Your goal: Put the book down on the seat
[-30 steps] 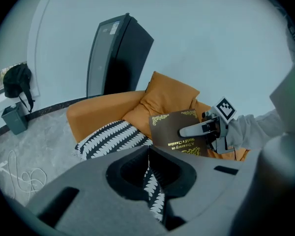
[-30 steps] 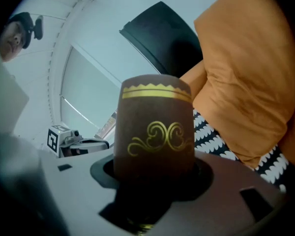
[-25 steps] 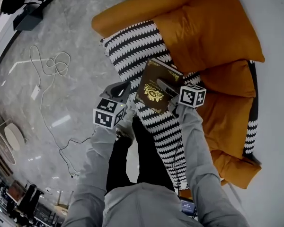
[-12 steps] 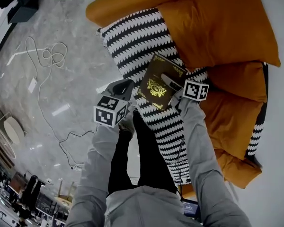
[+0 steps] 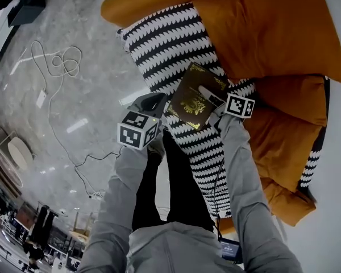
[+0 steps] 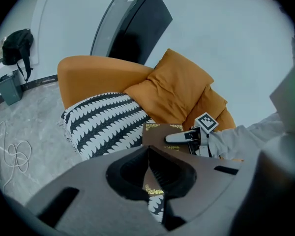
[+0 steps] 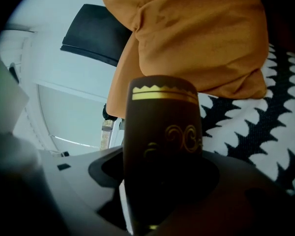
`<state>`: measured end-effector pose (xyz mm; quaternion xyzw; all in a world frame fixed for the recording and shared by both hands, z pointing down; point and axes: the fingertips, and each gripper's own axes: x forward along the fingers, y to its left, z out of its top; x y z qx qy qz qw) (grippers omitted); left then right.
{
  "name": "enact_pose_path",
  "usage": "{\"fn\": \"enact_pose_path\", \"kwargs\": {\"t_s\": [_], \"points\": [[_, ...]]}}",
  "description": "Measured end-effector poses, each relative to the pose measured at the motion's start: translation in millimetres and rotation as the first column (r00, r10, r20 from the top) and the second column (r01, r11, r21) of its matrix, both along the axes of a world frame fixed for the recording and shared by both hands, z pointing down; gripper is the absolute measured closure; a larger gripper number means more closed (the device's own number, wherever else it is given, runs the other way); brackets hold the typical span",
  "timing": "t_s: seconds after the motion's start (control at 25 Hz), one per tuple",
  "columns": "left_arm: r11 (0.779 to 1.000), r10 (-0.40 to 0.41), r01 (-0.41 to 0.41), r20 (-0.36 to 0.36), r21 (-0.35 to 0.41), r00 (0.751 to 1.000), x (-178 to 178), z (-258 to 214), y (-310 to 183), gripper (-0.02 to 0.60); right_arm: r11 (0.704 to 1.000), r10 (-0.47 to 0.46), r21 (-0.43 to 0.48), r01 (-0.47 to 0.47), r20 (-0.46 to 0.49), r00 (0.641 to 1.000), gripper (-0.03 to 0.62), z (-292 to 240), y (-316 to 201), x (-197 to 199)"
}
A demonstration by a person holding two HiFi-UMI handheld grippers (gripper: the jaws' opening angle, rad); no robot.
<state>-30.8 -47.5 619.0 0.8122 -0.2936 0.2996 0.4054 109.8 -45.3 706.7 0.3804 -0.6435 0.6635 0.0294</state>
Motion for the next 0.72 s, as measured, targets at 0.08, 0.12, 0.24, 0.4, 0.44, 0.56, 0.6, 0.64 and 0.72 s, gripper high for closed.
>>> {"fn": "enact_pose_path", "kwargs": {"t_s": [0.08, 0.12, 0.24, 0.4, 0.44, 0.56, 0.6, 0.64, 0.72], "points": [[1.0, 0.008, -0.008, -0.003, -0.003, 1.0, 2.5, 3.6, -0.2, 0.555, 1.0, -0.015, -0.008, 0.015, -0.008, 1.0, 0.325, 5.4, 2.9, 1.8], [1.0, 0.012, -0.012, -0.005, -0.005, 1.0, 4.7, 4.9, -0.5, 0.555, 1.0, -0.023, -0.014, 0.023, -0.024, 0.999, 0.316, 8.4, 4.6, 4.6], [1.0, 0.027, -0.027, -0.012, -0.011, 1.0, 12.1, 5.5, 1.8, 0.555, 0.999, -0.037, -0.036, 0.033, -0.103, 0.994, 0.278, 15.6, 10.9, 18.9], [0.999, 0.031, -0.031, -0.017, -0.022, 0.999, 14.8, 6.2, 6.7, 0.555, 0.999, -0.016, -0.037, 0.011, -0.128, 0.992, 0.273, 13.4, 18.4, 31.2], [0.999, 0.03, -0.03, -0.018, -0.024, 0.999, 14.6, 6.1, 7.4, 0.555, 0.999, -0.009, -0.037, 0.004, -0.132, 0.991, 0.273, 12.8, 20.2, 33.7], [0.999, 0.031, -0.031, -0.026, -0.028, 0.999, 15.4, 2.9, 9.8, 0.555, 0.999, 0.01, -0.037, -0.015, -0.135, 0.991, 0.27, 10.5, 26.1, 41.0], [0.999, 0.032, -0.033, -0.029, -0.028, 0.999, 16.1, 1.3, 10.7, 0.555, 0.999, 0.013, -0.037, -0.018, -0.131, 0.991, 0.269, 9.3, 28.5, 43.3], [0.999, 0.034, -0.035, -0.031, -0.027, 0.999, 17.0, 0.1, 11.6, 0.555, 0.999, 0.015, -0.039, -0.02, -0.125, 0.992, 0.267, 8.5, 31.4, 45.5], [0.999, 0.039, -0.04, -0.035, -0.028, 0.999, 19.3, -1.0, 12.6, 0.555, 0.999, 0.017, -0.046, -0.022, -0.111, 0.994, 0.267, 8.3, 38.3, 50.3]]}}
